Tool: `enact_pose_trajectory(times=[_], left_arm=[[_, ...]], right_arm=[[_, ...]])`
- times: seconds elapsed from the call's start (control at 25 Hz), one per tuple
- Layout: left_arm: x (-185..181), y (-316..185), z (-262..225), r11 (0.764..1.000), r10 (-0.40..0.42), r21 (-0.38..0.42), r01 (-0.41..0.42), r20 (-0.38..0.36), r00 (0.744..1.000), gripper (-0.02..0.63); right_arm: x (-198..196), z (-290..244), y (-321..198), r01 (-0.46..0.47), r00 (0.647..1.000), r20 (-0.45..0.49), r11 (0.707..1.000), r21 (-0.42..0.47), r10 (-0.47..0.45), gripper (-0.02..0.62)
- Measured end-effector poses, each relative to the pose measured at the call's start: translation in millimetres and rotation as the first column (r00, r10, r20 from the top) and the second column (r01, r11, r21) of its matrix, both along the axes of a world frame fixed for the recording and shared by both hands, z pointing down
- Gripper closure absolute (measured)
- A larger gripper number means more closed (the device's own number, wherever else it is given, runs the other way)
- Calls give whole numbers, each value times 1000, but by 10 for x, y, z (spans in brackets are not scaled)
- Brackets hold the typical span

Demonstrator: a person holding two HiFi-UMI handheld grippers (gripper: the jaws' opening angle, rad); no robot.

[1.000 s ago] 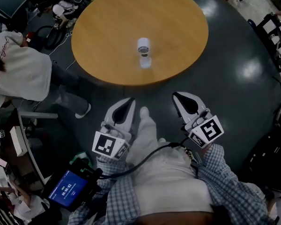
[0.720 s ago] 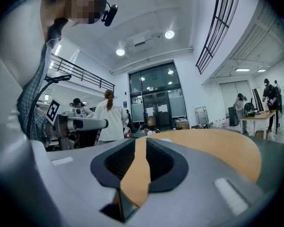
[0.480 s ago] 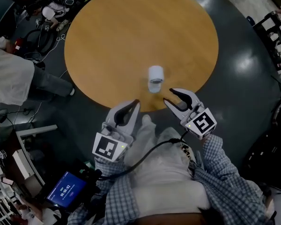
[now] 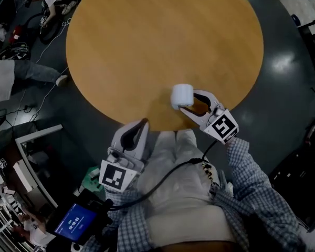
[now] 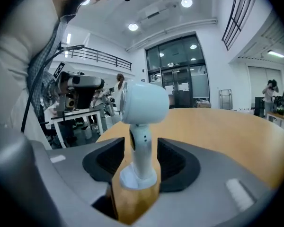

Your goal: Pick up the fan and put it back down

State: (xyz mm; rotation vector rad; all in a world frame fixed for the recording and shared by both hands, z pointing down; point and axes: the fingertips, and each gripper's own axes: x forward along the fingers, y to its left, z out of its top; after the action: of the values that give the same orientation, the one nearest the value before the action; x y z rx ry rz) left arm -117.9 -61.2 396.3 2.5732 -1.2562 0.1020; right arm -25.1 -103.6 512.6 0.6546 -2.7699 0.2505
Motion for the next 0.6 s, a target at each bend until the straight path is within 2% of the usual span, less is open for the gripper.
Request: enact_pose_trajectory(times=[0.16, 0.36, 0.48, 0.6], left_arm=[[-140, -32, 33, 1000, -21, -4, 21, 11, 1000, 606], [-103, -100, 13, 999, -40, -20, 41, 27, 999, 606], [-66, -142, 2, 999, -45, -29, 46, 26, 999, 606], [-63, -160, 3, 998, -47, -27, 48, 24, 999, 606]], right_arm=[[-344, -40, -77, 61, 998, 31, 998, 36, -62, 392], [-483, -261, -113, 122, 991, 35, 987, 108, -126, 437], [-452, -310, -110, 125, 992, 15, 984, 129, -128, 439], [-430, -396, -129, 90, 994, 50, 987, 136, -98, 451]])
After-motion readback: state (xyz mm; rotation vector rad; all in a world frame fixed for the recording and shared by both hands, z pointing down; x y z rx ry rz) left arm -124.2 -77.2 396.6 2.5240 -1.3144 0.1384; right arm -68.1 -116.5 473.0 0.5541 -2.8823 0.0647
